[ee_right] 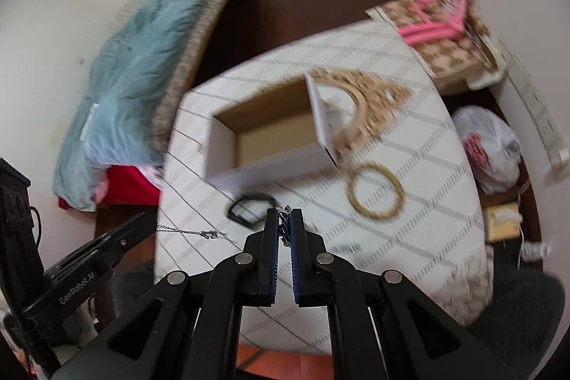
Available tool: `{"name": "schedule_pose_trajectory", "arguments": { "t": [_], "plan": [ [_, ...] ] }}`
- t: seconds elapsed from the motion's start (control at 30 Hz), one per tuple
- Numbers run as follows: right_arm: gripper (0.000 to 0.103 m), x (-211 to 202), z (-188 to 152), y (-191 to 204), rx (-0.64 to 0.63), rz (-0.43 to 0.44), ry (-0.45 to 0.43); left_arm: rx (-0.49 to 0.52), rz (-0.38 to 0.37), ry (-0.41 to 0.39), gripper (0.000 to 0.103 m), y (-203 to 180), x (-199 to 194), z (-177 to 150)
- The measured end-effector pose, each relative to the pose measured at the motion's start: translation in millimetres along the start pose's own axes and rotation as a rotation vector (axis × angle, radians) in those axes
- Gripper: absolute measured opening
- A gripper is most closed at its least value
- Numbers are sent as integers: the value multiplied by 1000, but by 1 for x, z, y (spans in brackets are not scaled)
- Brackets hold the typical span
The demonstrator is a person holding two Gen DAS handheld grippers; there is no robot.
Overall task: Organize jewelry
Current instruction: 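Carry both held chains over the open white cardboard box, then open both tools to drop the chains into the box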
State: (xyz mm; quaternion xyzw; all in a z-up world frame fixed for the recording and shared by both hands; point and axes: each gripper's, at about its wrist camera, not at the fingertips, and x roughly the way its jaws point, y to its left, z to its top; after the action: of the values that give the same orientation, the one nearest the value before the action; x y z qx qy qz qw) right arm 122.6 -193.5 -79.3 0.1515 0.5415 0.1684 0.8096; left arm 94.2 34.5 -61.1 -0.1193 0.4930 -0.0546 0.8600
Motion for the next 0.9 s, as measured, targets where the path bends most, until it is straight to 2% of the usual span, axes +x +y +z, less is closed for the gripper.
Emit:
{"name": "schedule_pose_trajectory", "arguments": {
  "t": [0.13, 0.23, 0.47, 0.7, 0.83, 0.9],
  "plan": [
    [6, 3, 38, 20, -46, 31, -22, 22, -12, -59, 7, -4, -6, 41],
    [6, 15, 66, 32, -84, 25, -18, 40, -14, -69, 7, -5, 3, 68],
    [6, 79, 118, 30, -80, 18, 89, 4, -39, 33, 7, 12, 65, 107],
    [6, 139, 133, 15, -56, 2, 204, -37, -39, 138, 7, 31, 123, 120],
    [6, 155, 139, 17, -58, 17, 236, -58, -34, 187, 8, 38, 140, 125],
    [7, 169, 141, 16, -57, 38, 291, -84, -15, 211, 9, 43, 146, 127]
  ]
}}
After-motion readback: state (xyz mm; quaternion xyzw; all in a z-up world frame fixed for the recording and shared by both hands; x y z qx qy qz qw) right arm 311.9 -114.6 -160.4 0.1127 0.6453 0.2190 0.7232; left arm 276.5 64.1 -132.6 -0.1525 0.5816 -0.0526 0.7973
